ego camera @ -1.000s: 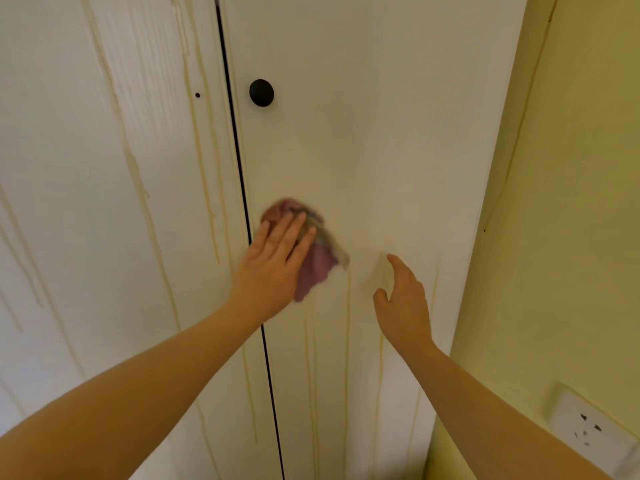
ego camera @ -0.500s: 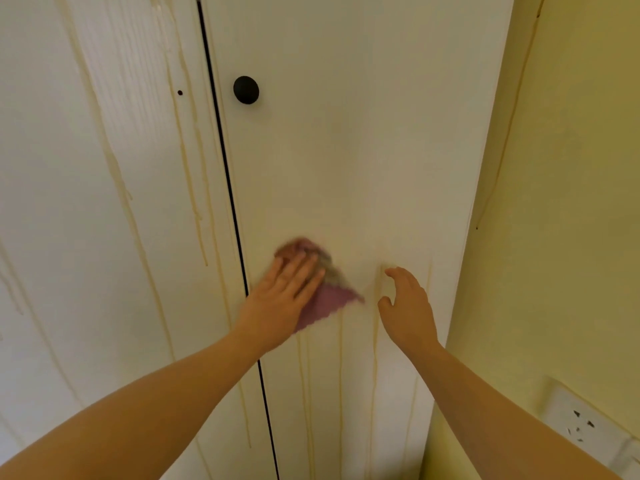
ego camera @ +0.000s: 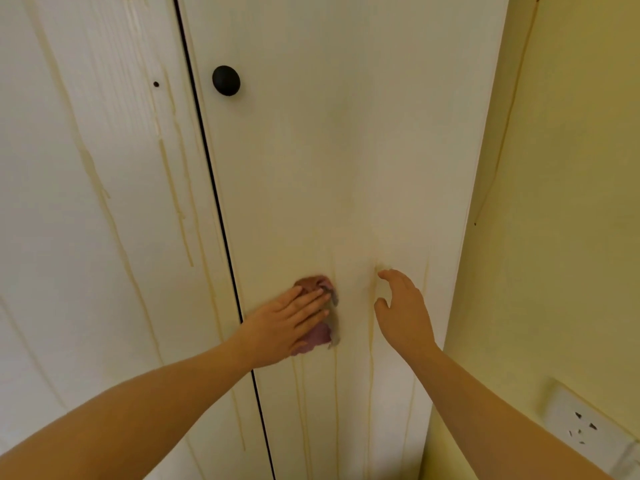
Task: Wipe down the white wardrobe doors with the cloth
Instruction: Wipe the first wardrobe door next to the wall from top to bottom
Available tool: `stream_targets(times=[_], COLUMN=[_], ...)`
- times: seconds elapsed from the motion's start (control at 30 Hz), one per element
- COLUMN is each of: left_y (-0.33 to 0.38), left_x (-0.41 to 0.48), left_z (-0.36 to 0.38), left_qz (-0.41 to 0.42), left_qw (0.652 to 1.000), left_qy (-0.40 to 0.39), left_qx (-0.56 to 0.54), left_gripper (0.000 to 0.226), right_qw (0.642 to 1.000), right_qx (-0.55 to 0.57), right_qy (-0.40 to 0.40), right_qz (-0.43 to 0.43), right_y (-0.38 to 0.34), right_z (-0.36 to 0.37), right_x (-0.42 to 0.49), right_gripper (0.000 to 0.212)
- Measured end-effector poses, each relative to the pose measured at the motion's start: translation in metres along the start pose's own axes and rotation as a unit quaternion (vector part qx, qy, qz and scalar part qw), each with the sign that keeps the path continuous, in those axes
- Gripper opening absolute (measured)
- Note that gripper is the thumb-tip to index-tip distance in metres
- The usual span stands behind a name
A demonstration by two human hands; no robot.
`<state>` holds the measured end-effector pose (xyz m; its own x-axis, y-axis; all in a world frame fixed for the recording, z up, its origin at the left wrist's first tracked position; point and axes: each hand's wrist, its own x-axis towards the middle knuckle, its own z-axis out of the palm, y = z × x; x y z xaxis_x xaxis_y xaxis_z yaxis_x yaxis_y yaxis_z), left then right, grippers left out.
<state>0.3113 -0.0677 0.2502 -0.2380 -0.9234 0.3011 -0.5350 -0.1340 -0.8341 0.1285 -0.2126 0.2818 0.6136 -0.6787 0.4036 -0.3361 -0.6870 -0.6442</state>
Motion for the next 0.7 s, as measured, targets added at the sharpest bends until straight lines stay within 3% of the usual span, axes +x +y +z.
stream_targets(times=[0.2, 0.23, 0.33, 0.37, 0.43, 0.57, 0.6, 0.7], left_y=[-0.042, -0.038, -0.015, -0.012, -0.02, -0.041, -0.04, -0.03], left_x=[0.032, 0.034, 0.027, 0.024, 0.026, 0.044, 0.045, 0.041], left_z=[-0.022, -0.019, -0.01, -0.009, -0.012, -0.021, -0.022, -0.016], left_qz=[-0.191, -0.168, 0.041, 0.076, 0.048, -0.12, -0.104, 0.072], left_qw=[0.975, 0.98, 0.999, 0.996, 0.998, 0.989, 0.991, 0.997], left_qy=[0.114, 0.103, 0.005, -0.022, 0.001, 0.089, 0.084, 0.007], left_qx=[-0.002, 0.009, 0.033, 0.034, 0.034, -0.005, 0.007, 0.041], left_gripper=[0.048, 0.05, 0.058, 0.065, 0.064, 0.052, 0.053, 0.062], right_qw=[1.0, 1.0, 1.0, 1.0, 1.0, 0.999, 0.999, 1.0], right_qx=[0.008, 0.008, 0.006, 0.008, 0.01, -0.002, -0.002, -0.007], right_qy=[0.016, 0.017, 0.019, 0.02, 0.024, 0.035, 0.034, 0.016], right_qz=[0.017, 0.023, 0.024, 0.023, 0.012, 0.015, 0.019, 0.022], right_y=[0.01, 0.013, 0.015, 0.014, 0.013, 0.018, 0.019, 0.021], right_z=[0.004, 0.005, 0.007, 0.007, 0.004, -0.001, -0.001, 0.002], right_x=[-0.005, -0.006, -0.009, -0.01, -0.008, -0.004, -0.004, -0.006], right_gripper=[0.046, 0.046, 0.043, 0.043, 0.041, 0.04, 0.04, 0.041])
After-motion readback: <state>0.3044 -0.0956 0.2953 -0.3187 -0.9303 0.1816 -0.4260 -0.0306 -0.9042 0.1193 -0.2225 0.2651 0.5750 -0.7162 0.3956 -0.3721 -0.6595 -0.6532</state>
